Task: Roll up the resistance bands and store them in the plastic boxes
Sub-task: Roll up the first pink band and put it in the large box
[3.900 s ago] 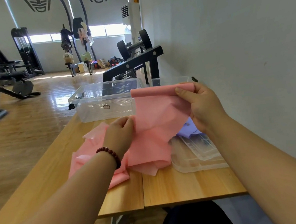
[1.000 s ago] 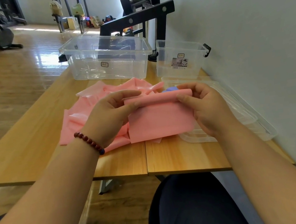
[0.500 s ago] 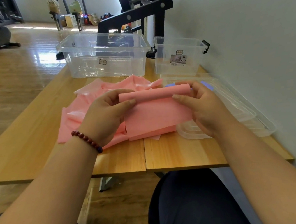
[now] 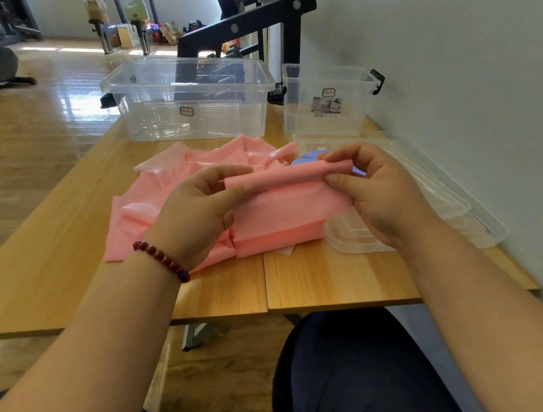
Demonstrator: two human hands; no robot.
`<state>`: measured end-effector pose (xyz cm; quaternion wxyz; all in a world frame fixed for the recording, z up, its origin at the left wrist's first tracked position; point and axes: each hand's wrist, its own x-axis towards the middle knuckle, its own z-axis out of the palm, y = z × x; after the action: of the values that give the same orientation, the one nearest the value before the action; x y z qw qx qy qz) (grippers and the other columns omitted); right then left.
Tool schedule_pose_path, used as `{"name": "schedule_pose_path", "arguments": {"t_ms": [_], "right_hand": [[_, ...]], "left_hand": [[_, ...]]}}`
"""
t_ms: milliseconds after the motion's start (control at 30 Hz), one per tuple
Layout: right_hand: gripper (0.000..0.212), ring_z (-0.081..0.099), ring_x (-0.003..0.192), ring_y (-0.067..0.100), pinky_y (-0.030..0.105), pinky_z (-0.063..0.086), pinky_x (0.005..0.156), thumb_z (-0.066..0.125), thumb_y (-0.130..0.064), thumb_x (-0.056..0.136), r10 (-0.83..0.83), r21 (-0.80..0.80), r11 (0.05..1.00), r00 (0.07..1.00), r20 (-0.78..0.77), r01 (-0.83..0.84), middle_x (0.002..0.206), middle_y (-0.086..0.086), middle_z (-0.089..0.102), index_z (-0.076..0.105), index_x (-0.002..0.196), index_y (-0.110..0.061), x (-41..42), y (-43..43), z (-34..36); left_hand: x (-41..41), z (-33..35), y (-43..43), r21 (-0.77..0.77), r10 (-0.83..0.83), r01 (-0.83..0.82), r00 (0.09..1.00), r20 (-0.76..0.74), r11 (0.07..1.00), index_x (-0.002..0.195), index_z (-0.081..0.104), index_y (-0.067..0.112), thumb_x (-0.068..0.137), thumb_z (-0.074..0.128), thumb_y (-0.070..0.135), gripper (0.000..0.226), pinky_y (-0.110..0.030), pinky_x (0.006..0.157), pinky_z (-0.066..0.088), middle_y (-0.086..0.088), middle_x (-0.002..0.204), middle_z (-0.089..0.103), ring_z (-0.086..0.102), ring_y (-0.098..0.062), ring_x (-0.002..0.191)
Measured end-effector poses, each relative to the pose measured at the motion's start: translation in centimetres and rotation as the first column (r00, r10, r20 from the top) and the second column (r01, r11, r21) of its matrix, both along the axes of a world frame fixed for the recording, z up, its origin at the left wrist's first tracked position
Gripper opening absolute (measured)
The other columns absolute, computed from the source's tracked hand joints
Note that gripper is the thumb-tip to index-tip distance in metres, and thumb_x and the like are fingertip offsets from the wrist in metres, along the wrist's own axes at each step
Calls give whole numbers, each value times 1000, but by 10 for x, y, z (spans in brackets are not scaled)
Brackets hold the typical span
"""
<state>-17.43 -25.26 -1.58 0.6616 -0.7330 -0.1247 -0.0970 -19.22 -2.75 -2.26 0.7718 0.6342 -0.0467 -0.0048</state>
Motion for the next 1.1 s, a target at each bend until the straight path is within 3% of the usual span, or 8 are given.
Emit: {"name": "schedule_pose_path", "arguments": {"t_ms": [133,233,367,500,633,800,967,1100], "right_hand": [[24,63,93,16,36,53,78,66,-13,92,61,47,997,989,-133,-55,107,-4,65,63,104,-33,-2,-2,-3],[15,63,82,15,35,53,73,69,-28,90,16,44,999,978,-208,-6,96,-3,66,68,105,-30,-5,-8,-8],[10,67,88,15,34,54,78,71,-18,88,-44,20,999,992,-120,46,92,-3,73,74,90,-27,-9,-9,-12],[21,67,94,15,33,55,85,67,-4,88,-18,37,999,997,-72,21,96,-5,72,72,89,-24,-10,-10,-7],[27,66,102,12,33,54,91,66,3,87,-1,0,1000,999,-39,1,105,-8,72,71,88,-24,-11,-12,-5],[25,65,107,16,34,55,89,70,-14,89,26,2,1000,992,-122,-25,113,-4,69,65,108,-28,-11,-10,-5],[10,67,85,6,21,51,69,70,-21,88,-1,-171,985,993,-118,-20,92,-9,73,74,91,-30,-14,-9,-4],[19,65,94,10,25,52,82,73,-9,84,3,-87,996,1000,-29,-5,96,-10,71,73,90,-28,-13,-9,0]], "left_hand": [[2,-4,1,52,23,-25,999,39,998,102,69,17,87,65,4,21,-32,84,56,-8,105,68,65,-21,98],[1,-5,2,95,3,-8,998,58,995,99,69,17,88,62,-3,24,-36,91,55,-11,118,67,63,-26,108],[1,-7,2,133,-11,5,999,43,991,102,69,21,87,62,-6,31,-45,97,52,-9,123,65,59,-33,116],[-3,-2,2,103,-94,95,995,-14,990,115,63,25,75,70,11,43,-36,92,55,-4,116,68,64,-24,111],[-5,-1,4,176,-41,39,999,8,984,99,73,26,69,73,22,31,-51,99,50,-11,115,67,61,-34,112],[-3,-7,6,206,-12,-7,996,91,979,96,75,24,85,68,3,25,-36,95,54,-4,117,68,61,-26,113],[-3,-7,8,186,-31,16,996,79,982,94,76,27,82,70,2,29,-37,95,53,-4,118,69,62,-23,114],[-7,-2,5,123,-53,51,999,12,991,108,69,24,69,75,21,39,-47,99,52,-11,116,68,61,-34,115]]}}
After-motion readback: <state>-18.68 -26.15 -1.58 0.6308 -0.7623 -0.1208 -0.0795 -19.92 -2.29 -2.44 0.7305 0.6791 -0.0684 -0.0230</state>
